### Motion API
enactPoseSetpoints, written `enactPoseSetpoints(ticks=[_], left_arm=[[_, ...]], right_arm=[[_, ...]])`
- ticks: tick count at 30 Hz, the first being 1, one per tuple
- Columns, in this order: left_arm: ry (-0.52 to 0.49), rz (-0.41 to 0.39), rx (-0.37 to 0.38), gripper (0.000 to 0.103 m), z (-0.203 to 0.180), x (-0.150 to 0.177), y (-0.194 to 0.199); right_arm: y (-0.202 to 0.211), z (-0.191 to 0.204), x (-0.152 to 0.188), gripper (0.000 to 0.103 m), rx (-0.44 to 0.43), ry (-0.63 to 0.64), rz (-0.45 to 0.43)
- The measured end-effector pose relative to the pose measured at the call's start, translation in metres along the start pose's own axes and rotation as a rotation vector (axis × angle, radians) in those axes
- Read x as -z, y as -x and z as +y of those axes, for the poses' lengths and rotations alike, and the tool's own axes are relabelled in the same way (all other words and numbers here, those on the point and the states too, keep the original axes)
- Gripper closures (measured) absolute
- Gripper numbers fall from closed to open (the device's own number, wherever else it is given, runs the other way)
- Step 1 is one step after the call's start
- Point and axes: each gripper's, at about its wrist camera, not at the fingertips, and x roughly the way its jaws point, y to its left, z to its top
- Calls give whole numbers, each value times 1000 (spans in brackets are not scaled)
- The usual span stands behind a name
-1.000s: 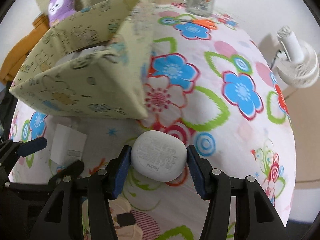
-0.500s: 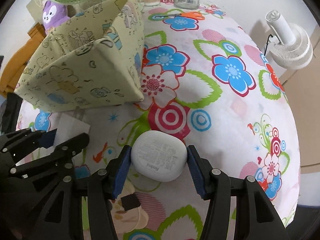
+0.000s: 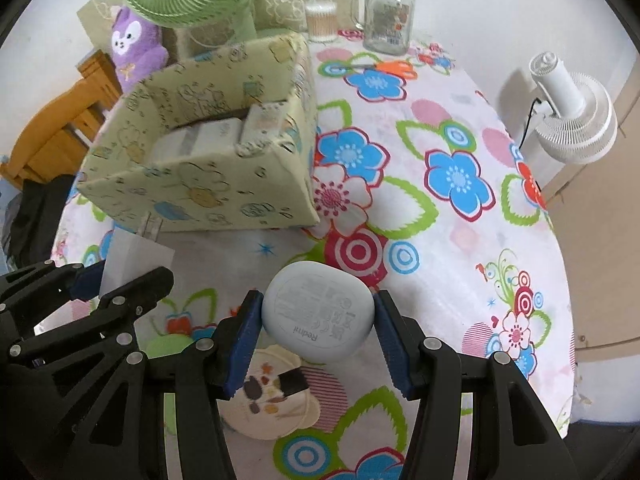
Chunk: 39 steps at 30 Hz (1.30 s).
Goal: Organize rigid objects
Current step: 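Lift and carry the cube charger and round case toward the yellow box with both tools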
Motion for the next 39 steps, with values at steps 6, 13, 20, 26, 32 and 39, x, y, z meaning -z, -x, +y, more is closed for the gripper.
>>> enactPoseSetpoints(ticks=[6,13,20,26,32,39], left_arm=[[16,-40,-8,78,-13,38,24],[41,-69,-13,78,-8,42,43],[39,-93,-20,78,-4,45,63],[27,-129,-20,78,-5,43,78],[20,-155,-14,78,-7,39,88],[8,-164,-8,78,-4,34,92]], right_arm=[[20,12,-4,44,-1,26,-13],[42,22,-7,44,-12,50,-48],[62,33,-8,44,-10,71,-82],[76,34,-11,44,-22,61,-108],[88,34,-14,44,-18,54,-135],[93,36,-18,44,-12,44,-147]])
